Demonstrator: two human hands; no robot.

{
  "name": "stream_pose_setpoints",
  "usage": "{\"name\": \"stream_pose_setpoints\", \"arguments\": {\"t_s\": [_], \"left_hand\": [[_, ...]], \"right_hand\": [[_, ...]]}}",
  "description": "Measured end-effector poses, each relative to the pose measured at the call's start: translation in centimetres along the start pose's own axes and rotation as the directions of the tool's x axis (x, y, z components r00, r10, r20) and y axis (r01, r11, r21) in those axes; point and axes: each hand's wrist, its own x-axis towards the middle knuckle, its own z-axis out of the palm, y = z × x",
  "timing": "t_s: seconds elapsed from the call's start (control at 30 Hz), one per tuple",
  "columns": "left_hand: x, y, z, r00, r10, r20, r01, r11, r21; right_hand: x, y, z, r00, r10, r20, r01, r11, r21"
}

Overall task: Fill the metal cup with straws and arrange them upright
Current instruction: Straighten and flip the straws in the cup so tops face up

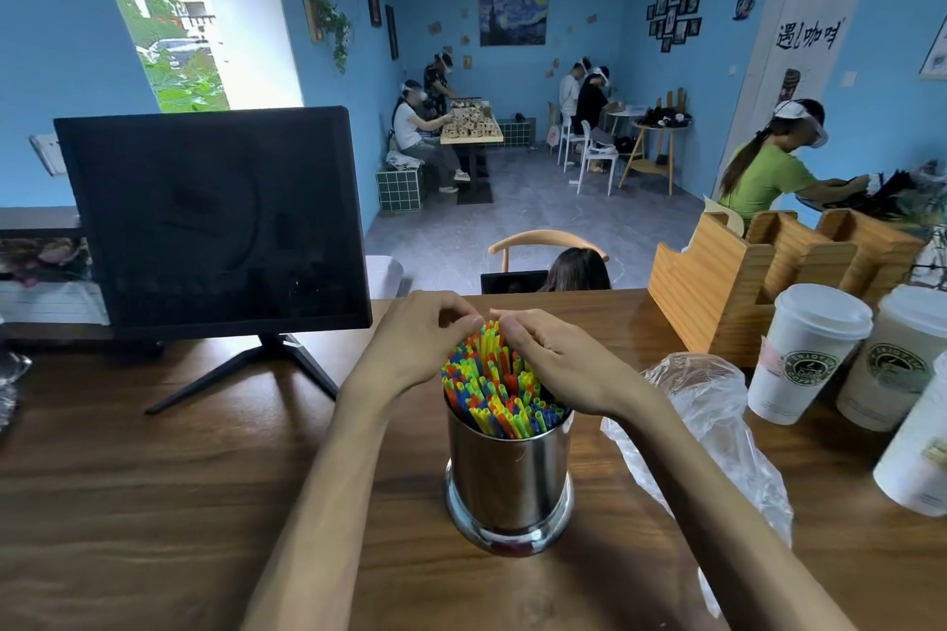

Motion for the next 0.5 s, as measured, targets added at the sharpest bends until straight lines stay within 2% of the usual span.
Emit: {"name": "stream_pose_setpoints", "arguments": {"t_s": [0.27,0.5], "left_hand": [[0.0,0.0,-0.4,0.998,0.012,0.055,-0.014,0.999,0.036],[-0.1,0.7,-0.7,0.999,0.016,0.044,-0.015,0.999,-0.038]], "right_hand": [[0.0,-0.2,0.0,1.0,0.011,-0.008,-0.011,1.0,0.008],[-0.3,-0.3,-0.1,1.0,0.014,-0.003,-0.014,0.999,0.035]]}}
